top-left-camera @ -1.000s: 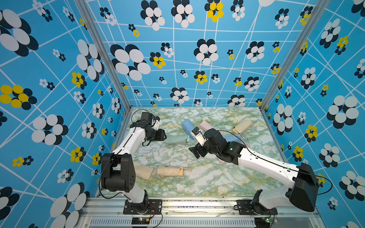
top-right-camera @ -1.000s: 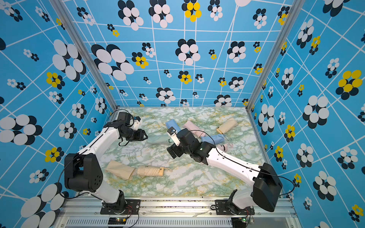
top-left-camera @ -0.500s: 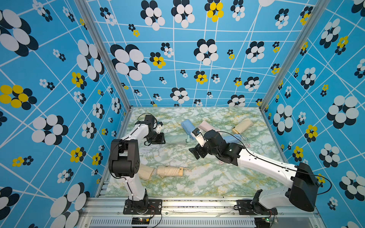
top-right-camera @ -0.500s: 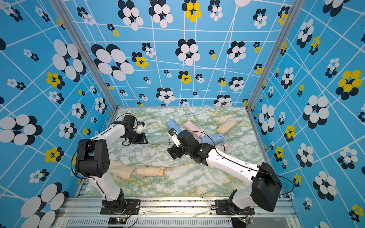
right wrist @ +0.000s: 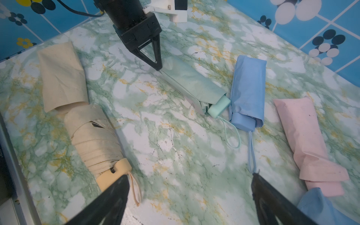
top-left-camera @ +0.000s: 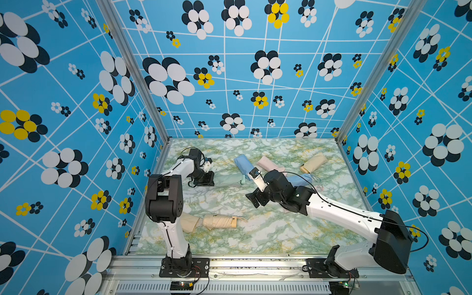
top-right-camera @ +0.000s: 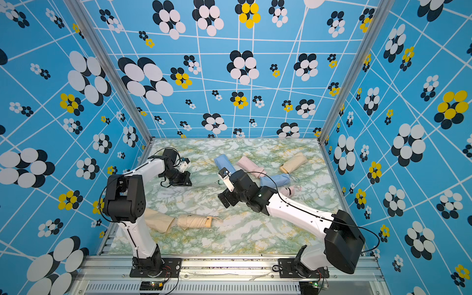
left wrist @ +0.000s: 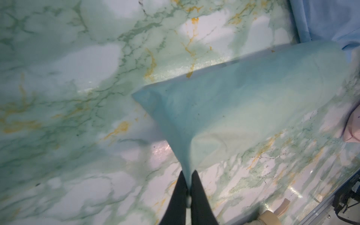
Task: Take umbrellas out of sleeves
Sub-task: Take out the umbrella from the umbrella sleeve.
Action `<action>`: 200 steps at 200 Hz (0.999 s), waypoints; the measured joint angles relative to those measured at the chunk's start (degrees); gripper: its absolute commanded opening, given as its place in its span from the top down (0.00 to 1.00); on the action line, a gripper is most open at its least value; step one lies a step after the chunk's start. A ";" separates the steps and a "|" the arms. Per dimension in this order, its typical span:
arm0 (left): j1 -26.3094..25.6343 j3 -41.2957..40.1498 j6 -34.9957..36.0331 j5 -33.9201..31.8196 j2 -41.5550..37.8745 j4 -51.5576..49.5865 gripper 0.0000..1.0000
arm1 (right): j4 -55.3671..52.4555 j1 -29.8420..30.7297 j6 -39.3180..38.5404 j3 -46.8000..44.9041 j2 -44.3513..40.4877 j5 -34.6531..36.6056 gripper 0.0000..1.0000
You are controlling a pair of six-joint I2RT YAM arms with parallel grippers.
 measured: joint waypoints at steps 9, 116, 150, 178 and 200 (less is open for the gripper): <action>0.00 0.07 -0.13 -0.28 0.00 -0.02 1.00 | -0.02 0.00 -0.44 0.00 0.57 0.11 0.01; 0.00 0.81 -1.27 -5.44 -1.81 -3.04 1.00 | -5.99 -2.73 -10.97 10.88 19.32 0.55 0.12; 0.02 0.81 -1.27 -7.28 -3.80 -3.19 1.00 | -8.11 -4.90 -13.51 17.94 25.94 -0.46 0.22; 0.00 0.81 -1.27 -7.93 -5.27 -3.17 1.00 | -10.88 -6.21 -15.26 24.37 31.47 -0.83 0.24; 0.00 0.76 -1.25 -8.52 -5.40 -3.17 1.00 | -13.03 -6.38 -16.41 28.94 35.41 -1.70 0.28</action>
